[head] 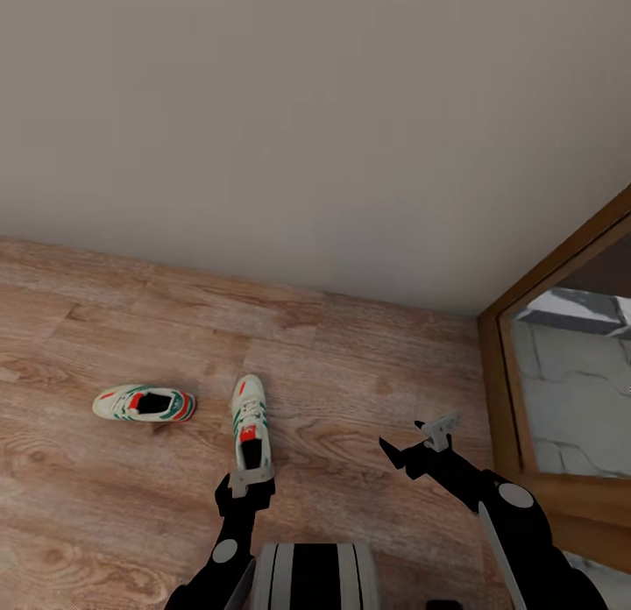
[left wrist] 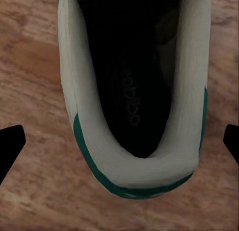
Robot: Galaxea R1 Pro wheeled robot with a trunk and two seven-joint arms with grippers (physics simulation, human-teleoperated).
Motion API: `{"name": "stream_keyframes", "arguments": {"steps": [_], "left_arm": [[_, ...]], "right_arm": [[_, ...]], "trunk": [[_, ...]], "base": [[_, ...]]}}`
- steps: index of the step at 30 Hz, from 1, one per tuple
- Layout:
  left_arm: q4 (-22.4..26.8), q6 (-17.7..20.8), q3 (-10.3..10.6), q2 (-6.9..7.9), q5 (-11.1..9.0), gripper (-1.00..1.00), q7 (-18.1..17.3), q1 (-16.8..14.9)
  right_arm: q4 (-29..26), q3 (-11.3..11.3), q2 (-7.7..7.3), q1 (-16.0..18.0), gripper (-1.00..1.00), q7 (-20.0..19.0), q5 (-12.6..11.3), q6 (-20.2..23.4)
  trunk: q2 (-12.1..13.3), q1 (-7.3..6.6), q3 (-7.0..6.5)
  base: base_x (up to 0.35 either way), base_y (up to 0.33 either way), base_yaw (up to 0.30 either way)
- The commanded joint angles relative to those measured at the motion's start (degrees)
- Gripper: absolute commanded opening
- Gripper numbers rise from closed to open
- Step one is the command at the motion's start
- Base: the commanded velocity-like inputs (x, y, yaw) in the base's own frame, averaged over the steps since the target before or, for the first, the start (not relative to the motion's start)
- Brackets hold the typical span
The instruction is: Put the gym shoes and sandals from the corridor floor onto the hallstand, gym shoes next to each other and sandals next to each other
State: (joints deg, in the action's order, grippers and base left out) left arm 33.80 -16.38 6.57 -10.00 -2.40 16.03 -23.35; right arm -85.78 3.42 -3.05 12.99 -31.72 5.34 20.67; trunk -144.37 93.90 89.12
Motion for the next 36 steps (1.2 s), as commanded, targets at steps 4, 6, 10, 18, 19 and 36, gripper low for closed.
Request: {"name": "stream_keyframes", "arguments": {"steps": [4,6,10,18,19,36], "left_arm": [[-0.1,-0.2,0.2,0.00,-0.2,1.00,0.3,0.0],[-0.1,-0.2,0.1,0.00,-0.2,1.00,0.3,0.0],[-0.1,-0.2,0.1,0.00,-0.2,1.00,0.3,0.0],[-0.3,-0.3,0.1,0.00,-0.2,1.00,0.3,0.0],[-0.3,-0.3,0.1,0.00,-0.2,1.00,0.4,0.0],[-0.6,-0.3,0.1,0.00,-0.3,1.00,0.4,0.0]], "right_arm": [[-0.1,0.1,0.00,0.0,1.00,-0.4,0.5,0.2],[-0.1,0.1,-0.01,0.0,1.00,-0.4,0.5,0.2],[-0.1,0.1,-0.01,0.0,1.00,-0.4,0.5,0.2],[-0.2,0.1,-0.02,0.0,1.00,-0.4,0.5,0.2],[-0.2,0.1,-0.02,0.0,1.00,-0.4,0.5,0.2],[-0.2,0.1,-0.02,0.0,1.00,-0.4,0.5,0.2]], "trunk": [[0.0,0.04,0.80],[0.0,0.04,0.88],[0.0,0.04,0.95],[-0.1,0.09,1.43],[-0.1,0.12,1.65],[-0.1,0.17,2.10]], "base": [[0.000,0.000,0.000],[0.000,0.000,0.000],[0.000,0.000,0.000],[0.000,0.000,0.000],[0.000,0.000,0.000],[0.000,0.000,0.000]]}}
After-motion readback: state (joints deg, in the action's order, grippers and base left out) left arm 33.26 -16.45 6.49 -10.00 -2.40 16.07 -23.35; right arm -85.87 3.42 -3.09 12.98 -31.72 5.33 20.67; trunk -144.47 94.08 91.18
